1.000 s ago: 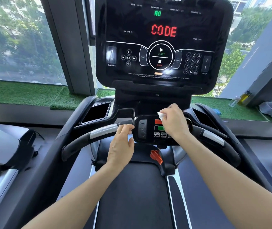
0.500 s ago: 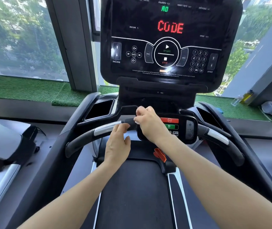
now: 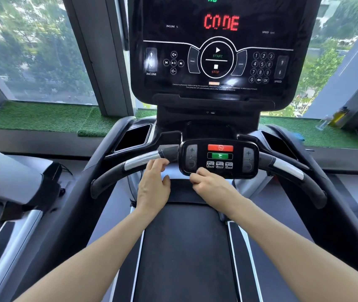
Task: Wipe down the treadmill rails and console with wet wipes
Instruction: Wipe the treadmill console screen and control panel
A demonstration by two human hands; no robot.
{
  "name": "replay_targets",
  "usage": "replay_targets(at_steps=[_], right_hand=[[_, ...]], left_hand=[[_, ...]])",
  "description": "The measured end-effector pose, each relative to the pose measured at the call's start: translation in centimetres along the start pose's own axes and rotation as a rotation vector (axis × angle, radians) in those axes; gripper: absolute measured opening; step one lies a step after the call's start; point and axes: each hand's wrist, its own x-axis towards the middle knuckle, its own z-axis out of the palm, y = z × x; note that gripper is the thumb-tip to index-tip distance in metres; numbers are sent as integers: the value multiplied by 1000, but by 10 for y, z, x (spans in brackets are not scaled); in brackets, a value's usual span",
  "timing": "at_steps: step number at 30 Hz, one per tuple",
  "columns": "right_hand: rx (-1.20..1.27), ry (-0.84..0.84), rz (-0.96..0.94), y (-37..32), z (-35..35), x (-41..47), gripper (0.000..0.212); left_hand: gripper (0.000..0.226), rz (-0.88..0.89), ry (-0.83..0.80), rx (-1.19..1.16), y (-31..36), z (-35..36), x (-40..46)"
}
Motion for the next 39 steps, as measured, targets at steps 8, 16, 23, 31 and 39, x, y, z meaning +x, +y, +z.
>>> replay_targets(at_steps=[8,16,23,31,39], right_hand=[[371,492,358,12,-48,33,12],[144,258,520,31,-36,54,10],[121,151,773,68,-53,5,23],[435,259,1157,76,-48,-38,18],[600,261,1348,57,-14,-59,29]], left_hand=[[36,4,8,-12,26,5,5],[38,-45,57,28,43,13,10],[36,-81,65,30,46,26,2],[41,-114,117,20,52,35,-4],[45,-142,176,48,60,45,-8]])
